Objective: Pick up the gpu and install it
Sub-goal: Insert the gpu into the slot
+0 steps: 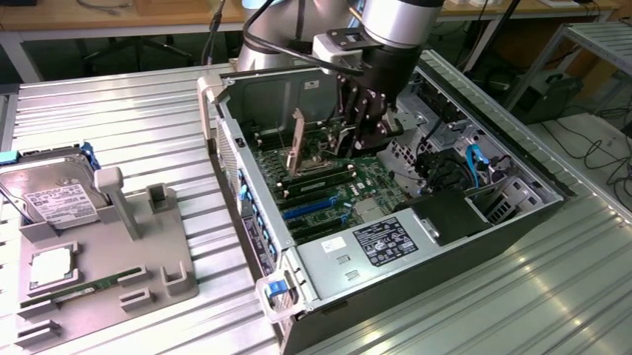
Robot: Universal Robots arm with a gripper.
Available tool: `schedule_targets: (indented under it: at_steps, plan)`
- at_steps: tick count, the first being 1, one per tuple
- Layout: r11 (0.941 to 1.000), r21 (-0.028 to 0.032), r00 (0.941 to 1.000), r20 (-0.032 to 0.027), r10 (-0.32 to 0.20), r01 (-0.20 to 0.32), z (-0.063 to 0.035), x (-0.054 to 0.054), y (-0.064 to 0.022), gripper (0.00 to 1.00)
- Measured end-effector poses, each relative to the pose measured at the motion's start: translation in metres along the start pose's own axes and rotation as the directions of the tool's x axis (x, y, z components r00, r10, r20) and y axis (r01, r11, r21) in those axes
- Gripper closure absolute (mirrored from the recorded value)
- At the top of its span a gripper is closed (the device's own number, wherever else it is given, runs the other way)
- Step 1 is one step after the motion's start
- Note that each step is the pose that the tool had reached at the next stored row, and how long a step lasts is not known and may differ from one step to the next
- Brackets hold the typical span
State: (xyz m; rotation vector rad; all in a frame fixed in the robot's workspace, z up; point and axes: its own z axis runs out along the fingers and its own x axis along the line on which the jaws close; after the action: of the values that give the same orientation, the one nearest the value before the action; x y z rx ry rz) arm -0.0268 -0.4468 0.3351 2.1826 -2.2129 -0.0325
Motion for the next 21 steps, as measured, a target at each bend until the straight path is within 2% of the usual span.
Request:
schedule_targets:
  at_steps: [4, 8, 10, 12, 15, 17, 18, 19, 20, 21]
  plan:
    - [1.0000, 0.0007, 1.0000, -0.0002, 0.000, 0.000, 0.0069, 0.000, 0.0008, 0.72]
    - [0.9999, 0.0128, 1.0000, -0.0004, -0.006, 0.006, 0.0111, 0.000, 0.0041, 0.72]
    - [0.9998, 0.0144, 0.9999, -0.0005, -0.011, 0.011, 0.0156, 0.000, 0.0087, 0.72]
    - [0.9997, 0.0154, 0.9998, -0.0011, -0.018, 0.018, 0.0187, -0.002, 0.0094, 0.72]
    - [0.9995, 0.0241, 0.9998, -0.0015, -0.020, 0.020, 0.0214, -0.006, 0.0103, 0.72]
    - [0.9992, 0.0343, 0.9998, -0.0016, -0.021, 0.021, 0.0231, -0.007, 0.0129, 0.72]
    - [0.9991, 0.0375, 0.9998, -0.0017, -0.021, 0.021, 0.0262, -0.007, 0.0221, 0.72]
    - [0.9992, 0.0375, 0.9999, -0.0017, -0.017, 0.017, 0.0389, -0.004, 0.0292, 0.72]
    - [0.9990, 0.0377, 0.9997, -0.0010, -0.025, 0.025, 0.0542, 0.002, 0.0299, 0.72]
    - [0.9985, 0.0379, 0.9992, -0.0004, -0.040, 0.040, 0.0598, 0.001, 0.0343, 0.72]
